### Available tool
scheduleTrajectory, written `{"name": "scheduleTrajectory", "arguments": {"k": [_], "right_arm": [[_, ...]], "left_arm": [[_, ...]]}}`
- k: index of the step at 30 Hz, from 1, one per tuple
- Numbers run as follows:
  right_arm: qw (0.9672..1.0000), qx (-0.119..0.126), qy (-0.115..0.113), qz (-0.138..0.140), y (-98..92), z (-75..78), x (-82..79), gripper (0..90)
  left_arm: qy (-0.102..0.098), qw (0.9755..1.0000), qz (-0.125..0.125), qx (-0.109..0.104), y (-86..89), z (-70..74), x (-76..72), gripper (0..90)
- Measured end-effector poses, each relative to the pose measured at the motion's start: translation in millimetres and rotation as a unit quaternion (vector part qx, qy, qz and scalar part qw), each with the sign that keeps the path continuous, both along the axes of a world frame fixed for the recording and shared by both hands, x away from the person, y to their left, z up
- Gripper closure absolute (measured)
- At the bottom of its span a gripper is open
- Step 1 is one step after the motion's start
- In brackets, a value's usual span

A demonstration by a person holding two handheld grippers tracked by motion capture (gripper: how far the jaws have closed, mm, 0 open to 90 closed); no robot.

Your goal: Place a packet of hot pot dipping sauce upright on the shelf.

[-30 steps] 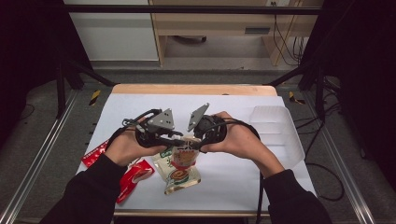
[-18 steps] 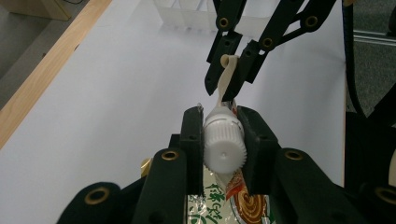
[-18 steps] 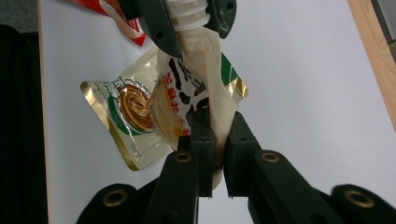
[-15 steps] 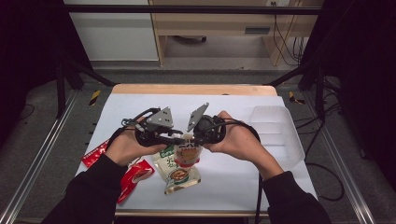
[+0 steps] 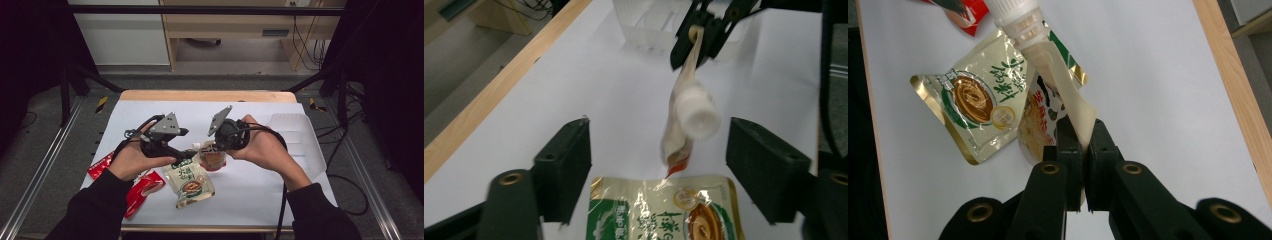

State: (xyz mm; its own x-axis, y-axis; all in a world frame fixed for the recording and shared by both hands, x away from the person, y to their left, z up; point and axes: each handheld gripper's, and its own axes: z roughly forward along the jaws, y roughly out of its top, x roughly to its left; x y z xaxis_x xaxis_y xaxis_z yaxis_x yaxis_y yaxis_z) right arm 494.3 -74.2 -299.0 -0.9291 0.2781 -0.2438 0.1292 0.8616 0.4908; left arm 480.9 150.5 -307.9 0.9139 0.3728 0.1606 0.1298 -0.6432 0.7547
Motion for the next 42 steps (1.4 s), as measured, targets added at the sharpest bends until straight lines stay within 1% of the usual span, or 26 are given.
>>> {"name": "scheduleTrajectory", "arguments": {"k": [1, 3, 7, 11, 14, 17, 19, 20, 23, 25, 27, 28, 29, 30, 32, 33, 35, 38, 42], "right_arm": [[1.0, 0.003, 0.0, -0.002, -2.9, 1.2, 1.0, 87.7], [0.9999, 0.007, -0.001, -0.012, -8.7, 4.4, 1.5, 87.7], [0.9996, 0.012, -0.006, -0.024, -22.0, 12.3, 2.8, 87.8], [0.9994, 0.012, -0.008, -0.03, -29.0, 16.1, 3.8, 87.7], [0.9993, 0.011, -0.009, -0.036, -35.5, 20.1, 5.3, 87.7], [0.9991, 0.01, -0.013, -0.04, -40.5, 25.7, 6.5, 87.7], [0.9989, 0.009, -0.018, -0.043, -43.3, 30.2, 7.2, 87.7], [0.9988, 0.009, -0.02, -0.043, -44.7, 32.6, 7.6, 87.7], [0.9987, 0.009, -0.028, -0.041, -48.5, 40.6, 8.0, 87.6], [0.9986, 0.012, -0.03, -0.042, -50.6, 44.8, 8.8, 87.6], [0.9984, 0.014, -0.035, -0.043, -53.5, 50.2, 9.8, 87.6], [0.9983, 0.014, -0.037, -0.042, -54.4, 51.8, 10.2, 87.6], [0.9982, 0.014, -0.04, -0.042, -55.6, 54.1, 10.4, 87.6], [0.998, 0.014, -0.044, -0.043, -56.7, 56.4, 10.3, 87.6], [0.9976, 0.016, -0.052, -0.044, -59.5, 60.8, 10.1, 87.6], [0.9973, 0.015, -0.056, -0.044, -61.6, 62.8, 9.7, 87.6], [0.9967, 0.017, -0.063, -0.048, -67.5, 66.3, 9.0, 87.6], [0.9961, 0.018, -0.067, -0.055, -77.0, 68.2, 9.8, 87.6], [0.9952, 0.019, -0.075, -0.06, -90.6, 67.5, 12.7, 87.6]], "left_arm": [[-0.002, 1.0, 0.004, 0.005, 1.6, -1.2, -1.4, 22.9], [-0.001, 0.9999, 0.014, 0.006, 4.9, -5.3, -3.7, 19.4], [0.013, 0.9995, 0.03, -0.006, 11.3, -17.0, -5.9, 15.4], [0.017, 0.9988, 0.045, -0.014, 18.0, -29.8, -7.9, 14.5], [0.023, 0.9975, 0.062, -0.025, 24.5, -40.2, -9.4, 14.2], [0.027, 0.9966, 0.073, -0.026, 30.5, -50.0, -12.9, 12.7], [0.024, 0.9959, 0.082, -0.029, 34.1, -55.3, -15.8, 12.1], [0.019, 0.9952, 0.092, -0.026, 35.9, -59.2, -17.3, 12.0], [0.021, 0.9946, 0.098, -0.027, 38.4, -66.2, -18.3, 10.9], [0.018, 0.9938, 0.107, -0.026, 39.9, -72.4, -19.1, 10.7], [0.019, 0.9937, 0.108, -0.026, 41.5, -78.4, -20.6, 10.0], [0.018, 0.9931, 0.111, -0.031, 42.8, -81.4, -21.2, 9.3], [0.019, 0.9928, 0.115, -0.029, 43.5, -83.9, -21.3, 9.2], [0.017, 0.9929, 0.116, -0.02, 43.9, -85.0, -21.4, 9.2], [0.009, 0.9921, 0.124, -0.021, 45.9, -87.2, -22.5, 8.4], [0.011, 0.992, 0.124, -0.023, 47.0, -89.0, -22.8, 8.4], [0.016, 0.9918, 0.125, -0.02, 49.8, -92.6, -23.3, 8.2], [0.011, 0.9905, 0.135, -0.019, 55.2, -96.5, -25.2, 8.1], [0.014, 0.9882, 0.149, -0.034, 65.3, -100.2, -25.9, 7.8]]}}
